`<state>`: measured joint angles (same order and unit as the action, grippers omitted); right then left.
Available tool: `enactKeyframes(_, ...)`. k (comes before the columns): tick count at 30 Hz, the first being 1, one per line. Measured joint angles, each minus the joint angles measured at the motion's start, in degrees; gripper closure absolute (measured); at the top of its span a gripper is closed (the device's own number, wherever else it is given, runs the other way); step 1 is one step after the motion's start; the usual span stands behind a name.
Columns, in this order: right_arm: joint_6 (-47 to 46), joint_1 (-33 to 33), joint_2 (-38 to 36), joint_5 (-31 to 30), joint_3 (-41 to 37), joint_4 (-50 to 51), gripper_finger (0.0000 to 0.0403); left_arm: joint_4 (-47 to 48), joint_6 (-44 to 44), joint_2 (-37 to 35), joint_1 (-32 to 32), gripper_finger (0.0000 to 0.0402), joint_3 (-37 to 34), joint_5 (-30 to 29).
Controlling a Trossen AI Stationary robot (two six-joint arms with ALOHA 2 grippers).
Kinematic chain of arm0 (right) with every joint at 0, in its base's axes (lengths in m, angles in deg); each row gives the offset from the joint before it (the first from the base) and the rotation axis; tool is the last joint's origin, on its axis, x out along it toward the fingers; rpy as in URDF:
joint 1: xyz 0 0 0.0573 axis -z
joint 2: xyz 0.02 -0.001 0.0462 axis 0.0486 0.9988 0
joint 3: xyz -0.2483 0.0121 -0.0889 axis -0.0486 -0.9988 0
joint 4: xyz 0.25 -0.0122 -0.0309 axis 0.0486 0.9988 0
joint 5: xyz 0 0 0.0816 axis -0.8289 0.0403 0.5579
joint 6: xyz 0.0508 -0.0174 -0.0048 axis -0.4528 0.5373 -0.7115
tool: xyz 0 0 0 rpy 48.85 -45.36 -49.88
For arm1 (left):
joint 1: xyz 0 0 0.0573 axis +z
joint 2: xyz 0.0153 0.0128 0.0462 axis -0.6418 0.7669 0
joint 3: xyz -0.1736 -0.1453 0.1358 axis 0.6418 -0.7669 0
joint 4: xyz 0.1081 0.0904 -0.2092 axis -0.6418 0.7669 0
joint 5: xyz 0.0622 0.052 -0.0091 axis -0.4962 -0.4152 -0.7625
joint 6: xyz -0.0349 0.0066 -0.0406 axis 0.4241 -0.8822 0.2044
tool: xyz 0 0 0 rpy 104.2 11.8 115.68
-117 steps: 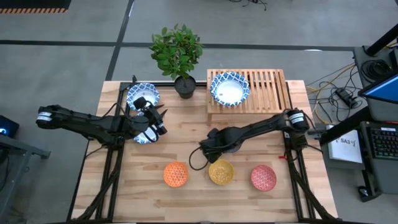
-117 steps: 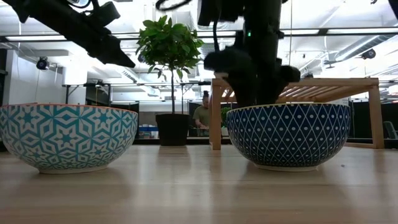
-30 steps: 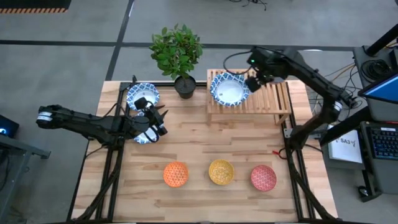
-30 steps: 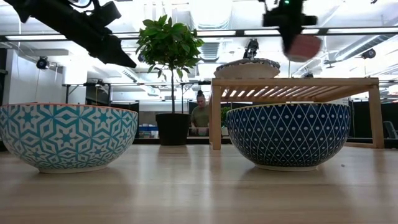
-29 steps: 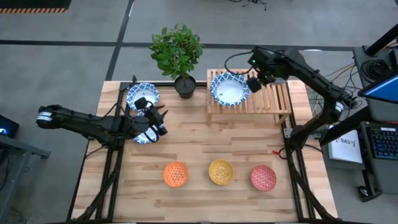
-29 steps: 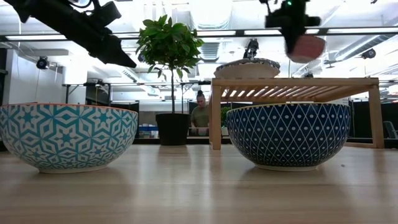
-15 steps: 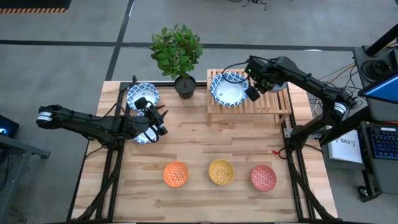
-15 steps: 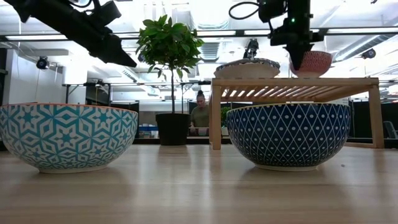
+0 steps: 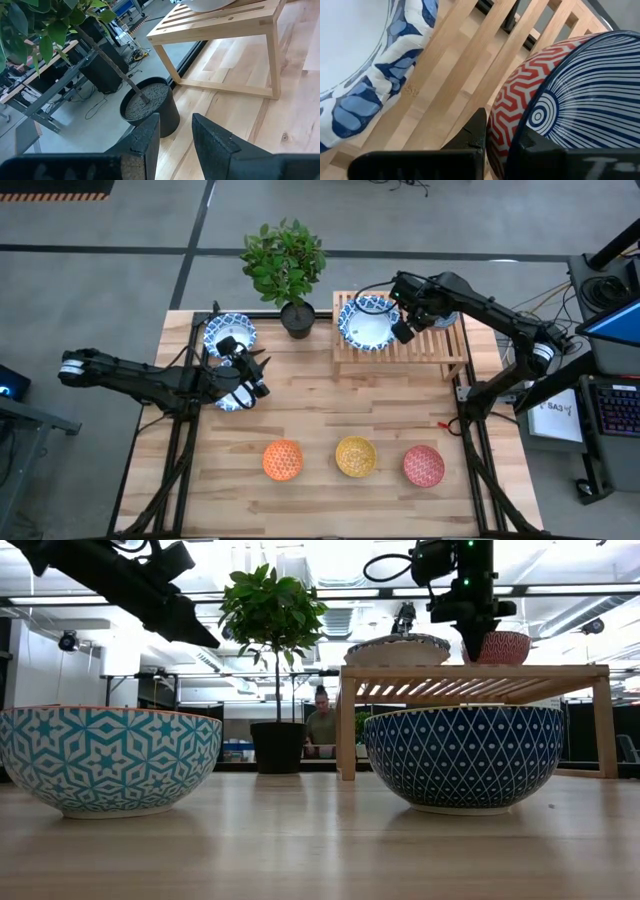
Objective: Place and stack bowls onto a shelf
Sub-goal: Put the blue bowl on the shelf
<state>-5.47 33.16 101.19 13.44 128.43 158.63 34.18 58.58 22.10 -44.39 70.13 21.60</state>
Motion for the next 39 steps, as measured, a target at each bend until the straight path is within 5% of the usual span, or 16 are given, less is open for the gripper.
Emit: enactKeyframes(39,-1.09,-0.05,0.0,3.36,-3.11,-1.83,0.036,0.04,0.0,0.0,0.02,0.0304,-0.04,0.0)
